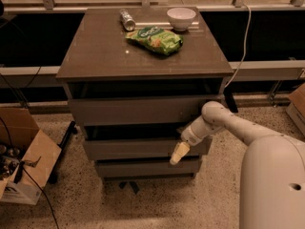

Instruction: Open middle drawer

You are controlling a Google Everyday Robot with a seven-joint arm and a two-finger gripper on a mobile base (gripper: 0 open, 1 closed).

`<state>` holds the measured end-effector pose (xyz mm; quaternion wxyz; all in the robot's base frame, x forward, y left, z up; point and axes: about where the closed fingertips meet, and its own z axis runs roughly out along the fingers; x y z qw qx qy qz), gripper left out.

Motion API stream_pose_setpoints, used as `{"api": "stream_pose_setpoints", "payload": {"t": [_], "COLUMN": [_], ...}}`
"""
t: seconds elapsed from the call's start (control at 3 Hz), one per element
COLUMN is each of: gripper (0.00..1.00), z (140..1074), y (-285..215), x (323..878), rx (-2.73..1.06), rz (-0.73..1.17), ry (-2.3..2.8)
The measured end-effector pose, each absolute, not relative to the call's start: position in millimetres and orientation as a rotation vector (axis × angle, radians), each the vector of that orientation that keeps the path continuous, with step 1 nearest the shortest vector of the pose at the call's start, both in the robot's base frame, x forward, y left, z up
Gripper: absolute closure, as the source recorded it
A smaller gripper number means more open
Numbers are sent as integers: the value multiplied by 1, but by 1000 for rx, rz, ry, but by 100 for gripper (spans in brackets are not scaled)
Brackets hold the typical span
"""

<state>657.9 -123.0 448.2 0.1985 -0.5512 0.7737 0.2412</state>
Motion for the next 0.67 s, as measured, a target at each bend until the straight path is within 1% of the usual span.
{"api": "stream_pose_setpoints", "payload": {"t": [0.33,0.67], "gripper": [0,0], "z": [444,439], "y": [-120,-117], "x": [645,649], "rx": [-1571,-1605], "rz": [719,706], "ry": [2173,2152]}}
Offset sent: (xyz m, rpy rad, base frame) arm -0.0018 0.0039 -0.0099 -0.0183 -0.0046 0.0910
